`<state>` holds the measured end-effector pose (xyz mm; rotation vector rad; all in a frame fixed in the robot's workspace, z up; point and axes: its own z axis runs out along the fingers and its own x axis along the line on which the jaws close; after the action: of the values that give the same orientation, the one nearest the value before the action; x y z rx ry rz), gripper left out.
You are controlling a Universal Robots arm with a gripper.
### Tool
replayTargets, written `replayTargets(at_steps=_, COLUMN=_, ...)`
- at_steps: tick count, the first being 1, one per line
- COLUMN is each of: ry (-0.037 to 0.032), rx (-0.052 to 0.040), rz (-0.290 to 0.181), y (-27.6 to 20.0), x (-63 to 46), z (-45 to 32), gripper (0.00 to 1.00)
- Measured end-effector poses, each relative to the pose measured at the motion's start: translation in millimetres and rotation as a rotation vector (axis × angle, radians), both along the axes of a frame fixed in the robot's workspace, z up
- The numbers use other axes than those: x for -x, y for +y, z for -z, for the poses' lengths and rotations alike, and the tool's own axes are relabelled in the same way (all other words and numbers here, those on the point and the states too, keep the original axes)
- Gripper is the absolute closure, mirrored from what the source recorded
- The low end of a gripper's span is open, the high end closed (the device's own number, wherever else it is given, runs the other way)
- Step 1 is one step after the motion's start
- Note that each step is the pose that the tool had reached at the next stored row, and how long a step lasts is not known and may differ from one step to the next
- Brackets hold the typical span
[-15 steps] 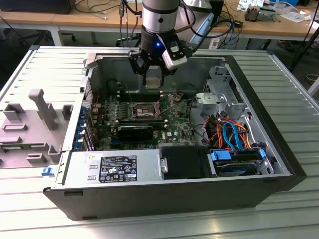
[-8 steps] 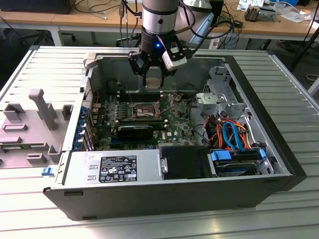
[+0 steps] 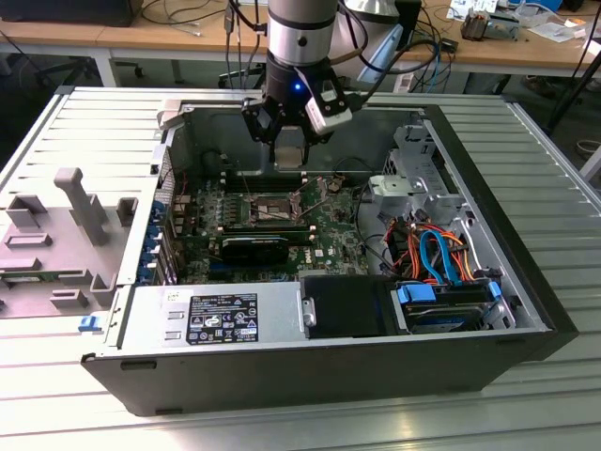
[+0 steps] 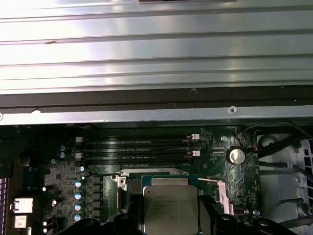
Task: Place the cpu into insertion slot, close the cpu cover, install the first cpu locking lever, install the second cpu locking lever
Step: 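Place the cpu into insertion slot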
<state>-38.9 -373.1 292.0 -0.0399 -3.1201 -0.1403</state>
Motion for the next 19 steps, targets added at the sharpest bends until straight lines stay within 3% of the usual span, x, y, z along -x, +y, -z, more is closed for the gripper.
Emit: replayTargets(at_steps=19, ry=0.0001, rx=0.0002, rz=0.000, y=-1.2, x=0.0, z=3.1, gripper=0.46)
